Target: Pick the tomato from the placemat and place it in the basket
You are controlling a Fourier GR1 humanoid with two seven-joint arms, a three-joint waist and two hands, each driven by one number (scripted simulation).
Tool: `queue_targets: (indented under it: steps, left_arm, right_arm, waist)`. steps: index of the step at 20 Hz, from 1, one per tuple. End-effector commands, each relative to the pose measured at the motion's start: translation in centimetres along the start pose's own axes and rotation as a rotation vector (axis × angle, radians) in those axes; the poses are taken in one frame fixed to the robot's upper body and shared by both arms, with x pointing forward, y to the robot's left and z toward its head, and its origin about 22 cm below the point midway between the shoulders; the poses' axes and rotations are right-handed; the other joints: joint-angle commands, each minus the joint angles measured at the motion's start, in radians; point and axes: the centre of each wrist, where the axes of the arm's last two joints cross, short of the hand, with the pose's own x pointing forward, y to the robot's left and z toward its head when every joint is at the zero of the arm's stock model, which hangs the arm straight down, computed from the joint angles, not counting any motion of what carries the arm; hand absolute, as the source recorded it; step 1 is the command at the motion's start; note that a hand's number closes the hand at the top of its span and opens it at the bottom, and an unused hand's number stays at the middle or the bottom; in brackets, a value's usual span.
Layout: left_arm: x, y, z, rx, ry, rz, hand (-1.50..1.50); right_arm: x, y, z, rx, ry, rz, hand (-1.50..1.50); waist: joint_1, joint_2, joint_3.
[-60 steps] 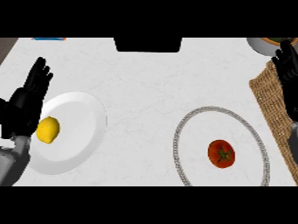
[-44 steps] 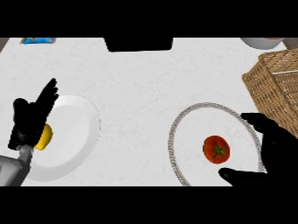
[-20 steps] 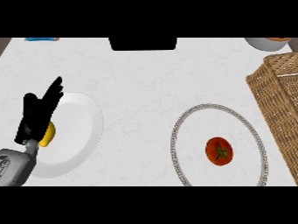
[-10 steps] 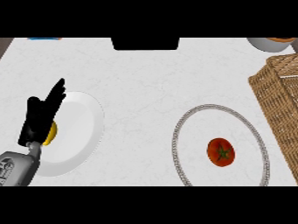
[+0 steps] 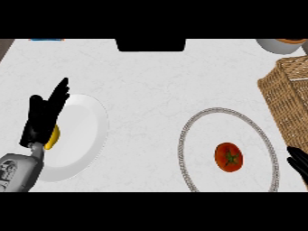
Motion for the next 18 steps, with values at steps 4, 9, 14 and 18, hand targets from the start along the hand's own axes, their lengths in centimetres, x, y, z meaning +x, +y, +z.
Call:
queue_targets:
  steps: [4, 9, 14, 18]
  left_arm:
    - [0.4, -1.0, 0.0, 0.015, 0.01, 0.003, 0.0]
    - [-1.0, 1.8, 0.4, -0.003, 0.003, 0.004, 0.0]
    - [1.0, -0.4, -0.4, -0.003, 0.014, -0.002, 0.0]
    - [-1.9, 0.3, 0.7, 0.006, -0.002, -0.005, 0.0]
  right_arm:
    - [0.8, 3.4, -2.3, 0.0, -0.001, 0.007, -1.5]
    - [-2.2, 4.0, -1.6, 0.004, 0.0, 0.01, -1.5]
    - [-1.8, 5.3, -4.5, 0.018, -0.007, 0.007, -1.5]
    - [-1.5, 6.5, -5.9, 0.001, -0.026, -0.012, -1.5]
  waist:
    - [0.0, 0.0, 0.0]
    - [0.0, 0.0, 0.0]
    - [0.0, 0.0, 0.0]
    - [0.002, 0.0, 0.0]
